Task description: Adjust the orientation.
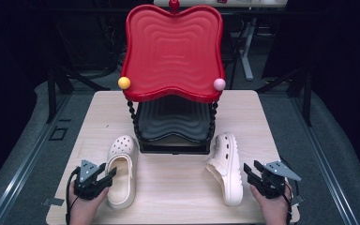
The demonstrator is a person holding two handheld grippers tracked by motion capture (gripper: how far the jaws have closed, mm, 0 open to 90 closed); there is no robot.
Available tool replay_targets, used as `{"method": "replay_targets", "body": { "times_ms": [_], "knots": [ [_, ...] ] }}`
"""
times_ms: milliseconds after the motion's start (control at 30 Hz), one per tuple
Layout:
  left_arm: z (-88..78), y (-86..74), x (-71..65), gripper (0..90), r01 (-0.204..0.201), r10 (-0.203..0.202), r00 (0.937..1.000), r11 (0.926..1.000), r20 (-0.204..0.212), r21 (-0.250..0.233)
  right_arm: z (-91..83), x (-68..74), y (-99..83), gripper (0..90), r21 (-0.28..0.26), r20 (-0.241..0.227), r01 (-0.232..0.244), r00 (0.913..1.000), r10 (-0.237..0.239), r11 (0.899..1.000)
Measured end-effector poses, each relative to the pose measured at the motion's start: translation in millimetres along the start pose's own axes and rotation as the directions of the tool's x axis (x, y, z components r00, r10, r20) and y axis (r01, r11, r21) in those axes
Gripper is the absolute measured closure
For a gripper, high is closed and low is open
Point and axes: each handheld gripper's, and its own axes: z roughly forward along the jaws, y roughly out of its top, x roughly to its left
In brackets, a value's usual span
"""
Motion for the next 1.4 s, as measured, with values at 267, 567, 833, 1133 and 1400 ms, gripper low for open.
{"method": "replay_targets", "body": {
  "times_ms": [267, 567, 833, 1133, 1400],
  "knots": [
    [9.7, -0.2, 2.2, 65.2, -0.017, 0.018, 0.9992, 0.9991, -0.036, 0.038, -1.1, 2.1, 0.9, 57.9, -0.011, 0.008, 0.009, 0.9999, -0.009, 1.0],
    [5.6, 1.2, -0.4, 72.0, 0.014, -0.012, 0.9987, 0.9992, -0.05, 0.038, -1.9, 6.6, 1.2, 58.9, -0.036, 0.011, 0.048, 0.9988, -0.048, 0.998],
    [-4.1, -1.1, -1.2, 73.4, 0.05, -0.049, 0.9982, 0.9974, -0.034, 0.052, -9.6, 17.1, 7.4, 66.0, -0.058, 0.017, 0.095, 0.9954, -0.094, 0.994],
    [-12.1, -5.7, -9.7, 72.3, 0.046, -0.045, 0.9988, 0.9965, -0.02, 0.07, -13.0, 56.2, 17.3, 86.9, -0.084, -0.055, 0.23, 0.9706, -0.235, 0.97],
    [-14.9, -7.8, -4.2, 60.0, 0.094, -0.094, 0.9955, 0.9953, -0.011, 0.023, -3.3, 58.8, 14.1, 89.7, -0.017, -0.058, 0.283, 0.9572, -0.284, 0.959]
  ]
}}
